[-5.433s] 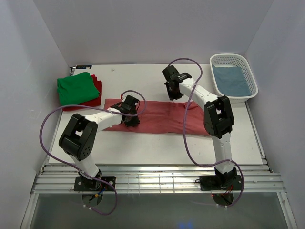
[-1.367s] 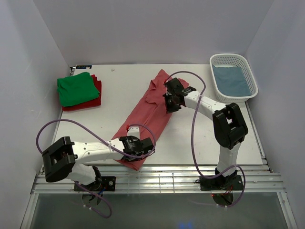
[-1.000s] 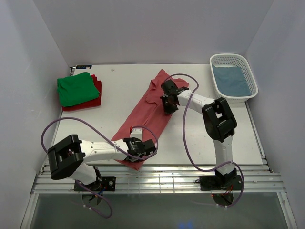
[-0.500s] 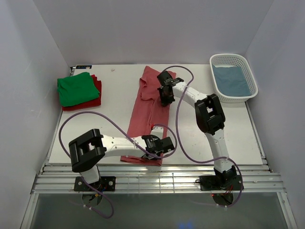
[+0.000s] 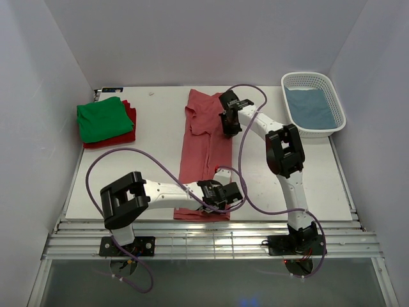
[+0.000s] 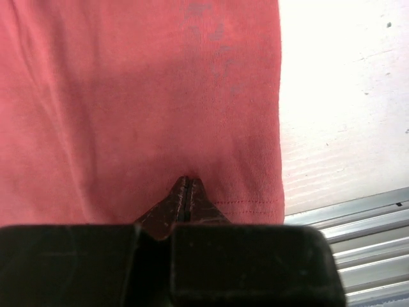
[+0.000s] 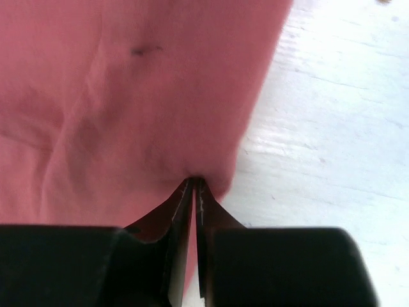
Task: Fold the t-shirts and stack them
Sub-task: Rotate the tshirt 90 degrees, then grab the bottom of the folded rectangular tshirt with both arms
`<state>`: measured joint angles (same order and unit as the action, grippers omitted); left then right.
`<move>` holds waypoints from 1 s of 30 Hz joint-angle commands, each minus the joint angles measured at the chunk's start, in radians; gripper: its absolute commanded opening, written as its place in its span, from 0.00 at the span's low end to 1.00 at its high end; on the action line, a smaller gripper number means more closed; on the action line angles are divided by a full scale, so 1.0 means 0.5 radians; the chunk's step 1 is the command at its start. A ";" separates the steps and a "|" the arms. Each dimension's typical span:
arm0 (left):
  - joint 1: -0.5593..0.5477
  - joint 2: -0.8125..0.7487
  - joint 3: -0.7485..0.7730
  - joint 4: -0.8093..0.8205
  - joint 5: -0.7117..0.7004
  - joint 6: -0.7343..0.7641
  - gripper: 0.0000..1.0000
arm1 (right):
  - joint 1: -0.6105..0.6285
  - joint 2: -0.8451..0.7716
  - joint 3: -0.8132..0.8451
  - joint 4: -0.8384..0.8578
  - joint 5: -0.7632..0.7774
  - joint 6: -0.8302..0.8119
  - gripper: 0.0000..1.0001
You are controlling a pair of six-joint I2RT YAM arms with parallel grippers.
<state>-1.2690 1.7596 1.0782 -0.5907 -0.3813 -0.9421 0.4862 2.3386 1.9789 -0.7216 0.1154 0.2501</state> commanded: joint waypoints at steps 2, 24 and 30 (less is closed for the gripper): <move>-0.027 -0.328 0.226 -0.046 -0.298 0.108 0.04 | 0.009 -0.653 -0.372 0.182 0.244 -0.095 0.19; 0.114 -1.457 -0.914 -0.325 -0.277 -0.552 0.61 | 0.923 -2.241 -2.402 0.504 0.119 0.997 0.66; 0.114 -1.525 -1.098 -0.224 -0.262 -0.595 0.61 | 1.086 -2.159 -2.522 0.618 0.082 1.165 0.66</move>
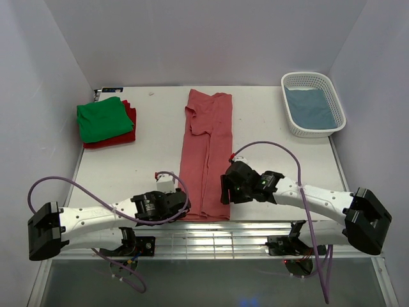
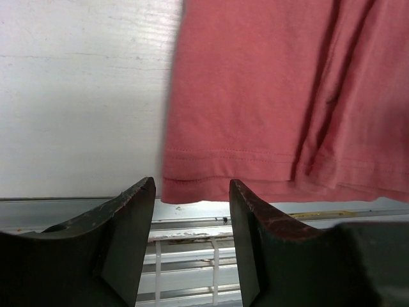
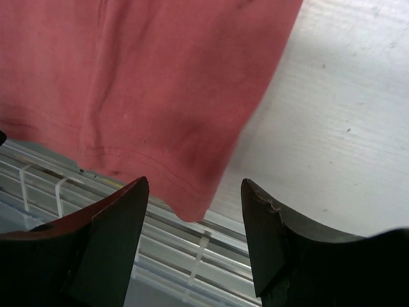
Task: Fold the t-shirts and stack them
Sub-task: Grab the bottom of the folded rectangular tshirt with both arms
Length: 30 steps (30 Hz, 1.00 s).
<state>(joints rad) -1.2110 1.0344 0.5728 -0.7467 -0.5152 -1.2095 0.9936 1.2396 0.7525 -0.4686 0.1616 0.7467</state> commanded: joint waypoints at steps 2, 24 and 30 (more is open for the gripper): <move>-0.002 -0.123 -0.169 0.153 0.012 -0.069 0.61 | 0.126 0.098 -0.112 0.167 -0.029 0.209 0.65; -0.002 -0.139 -0.388 0.558 -0.031 0.044 0.59 | 0.268 0.297 -0.121 0.195 -0.022 0.301 0.63; -0.002 0.020 -0.412 0.644 0.021 0.060 0.53 | 0.274 0.316 -0.094 0.170 -0.016 0.295 0.62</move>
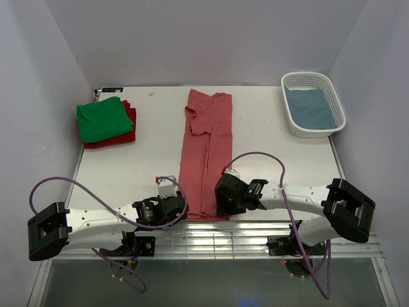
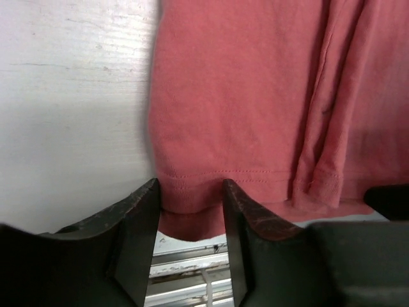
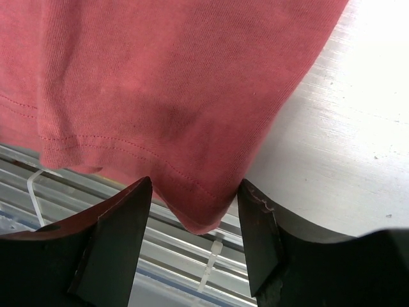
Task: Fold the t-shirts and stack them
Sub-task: Grab the bottom of the folded rectangular tshirt with both arms, then fold the folded rectangular tshirt in 1/3 of the way
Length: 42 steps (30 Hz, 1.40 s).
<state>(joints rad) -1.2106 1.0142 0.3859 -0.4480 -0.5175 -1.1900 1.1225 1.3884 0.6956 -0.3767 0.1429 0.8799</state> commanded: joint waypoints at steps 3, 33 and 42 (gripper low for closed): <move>-0.002 0.122 0.007 -0.033 0.029 -0.007 0.39 | 0.025 0.015 0.011 -0.020 0.024 0.032 0.54; 0.273 0.380 0.778 -0.099 0.044 0.505 0.00 | -0.075 0.061 0.649 -0.489 0.539 -0.195 0.08; 0.789 0.677 0.909 0.355 0.310 0.987 0.00 | -0.567 0.379 0.916 -0.271 0.442 -0.673 0.08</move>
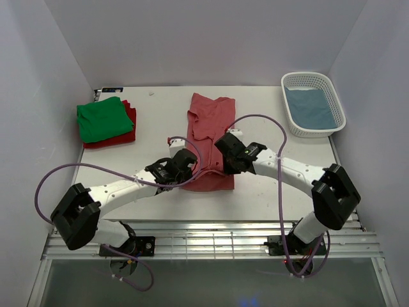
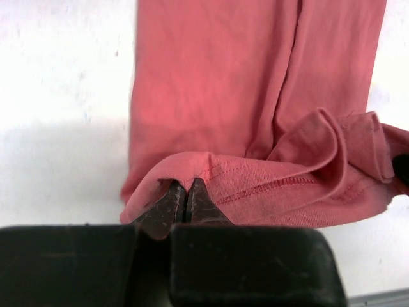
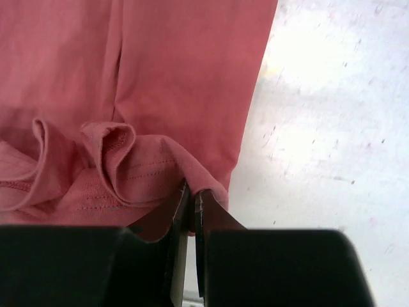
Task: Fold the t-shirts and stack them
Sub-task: Fold the folded rectangular tshirt in 1/3 of the way
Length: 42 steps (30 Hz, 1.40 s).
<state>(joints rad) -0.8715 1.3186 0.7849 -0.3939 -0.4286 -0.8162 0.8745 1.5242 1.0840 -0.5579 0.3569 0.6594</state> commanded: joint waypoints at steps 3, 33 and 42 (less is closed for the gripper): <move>0.218 0.277 0.277 0.306 0.197 0.356 0.00 | -0.163 0.264 0.292 0.097 -0.002 -0.333 0.08; 0.700 1.140 1.090 0.521 0.508 0.838 0.43 | -0.663 1.090 1.194 0.088 -0.079 -0.720 0.36; 0.700 0.784 1.152 0.404 0.209 0.810 0.57 | -0.654 0.680 1.216 0.171 0.008 -0.859 0.52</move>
<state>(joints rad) -0.5255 1.8580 1.3289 -0.1860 -0.2848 -0.3985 0.5457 2.0144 1.6718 -0.5213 0.3473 0.2661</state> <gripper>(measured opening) 0.565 0.518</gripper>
